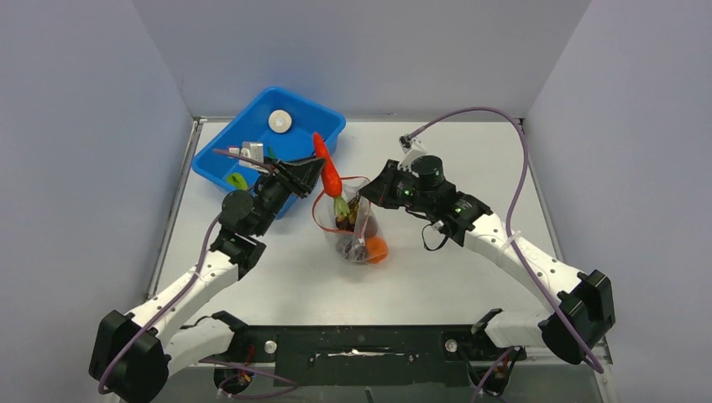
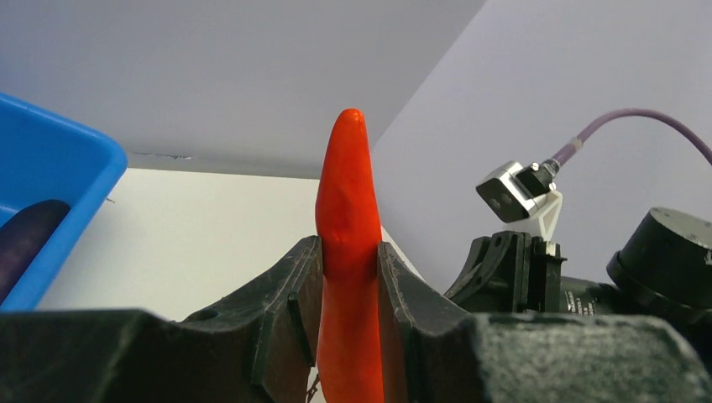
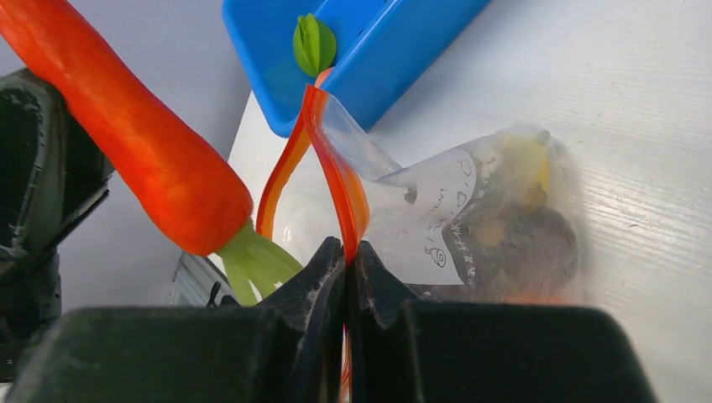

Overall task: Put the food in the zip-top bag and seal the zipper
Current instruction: Place the fake vegetable in the zipper food storage bag.

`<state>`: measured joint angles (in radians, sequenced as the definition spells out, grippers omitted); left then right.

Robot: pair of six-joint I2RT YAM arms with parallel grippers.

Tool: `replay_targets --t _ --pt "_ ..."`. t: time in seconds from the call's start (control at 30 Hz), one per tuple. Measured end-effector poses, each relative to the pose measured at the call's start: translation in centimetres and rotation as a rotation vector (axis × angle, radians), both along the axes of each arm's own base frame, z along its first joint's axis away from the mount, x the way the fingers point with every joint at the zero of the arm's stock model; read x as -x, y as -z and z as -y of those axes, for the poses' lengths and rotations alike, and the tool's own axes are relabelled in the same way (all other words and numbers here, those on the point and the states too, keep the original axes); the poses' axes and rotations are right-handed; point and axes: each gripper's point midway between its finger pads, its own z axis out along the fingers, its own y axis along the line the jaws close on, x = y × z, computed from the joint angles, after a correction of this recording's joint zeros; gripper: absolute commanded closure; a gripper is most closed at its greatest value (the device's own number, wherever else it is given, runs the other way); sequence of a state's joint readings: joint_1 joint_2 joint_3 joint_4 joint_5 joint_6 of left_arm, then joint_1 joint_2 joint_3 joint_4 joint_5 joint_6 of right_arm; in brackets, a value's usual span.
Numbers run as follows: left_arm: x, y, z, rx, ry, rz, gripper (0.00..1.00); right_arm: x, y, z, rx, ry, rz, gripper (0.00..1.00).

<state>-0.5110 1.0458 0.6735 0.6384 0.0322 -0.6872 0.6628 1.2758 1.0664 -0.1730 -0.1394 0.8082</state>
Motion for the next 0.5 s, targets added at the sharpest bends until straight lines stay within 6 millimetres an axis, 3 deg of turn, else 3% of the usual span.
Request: replay_targets --t 0.1,0.37,0.5 --pt "0.6 0.9 0.6 -0.025 0.013 0.032 0.91 0.0 -0.1 -0.1 -0.005 -0.001 -0.003 1.00" --pt "1.0 6.4 1.4 -0.133 0.021 0.038 0.91 -0.2 -0.4 -0.3 -0.010 0.001 -0.003 1.00" --pt "1.4 8.0 1.6 -0.147 0.034 0.042 0.91 -0.2 -0.3 -0.3 -0.010 0.001 -0.003 1.00"
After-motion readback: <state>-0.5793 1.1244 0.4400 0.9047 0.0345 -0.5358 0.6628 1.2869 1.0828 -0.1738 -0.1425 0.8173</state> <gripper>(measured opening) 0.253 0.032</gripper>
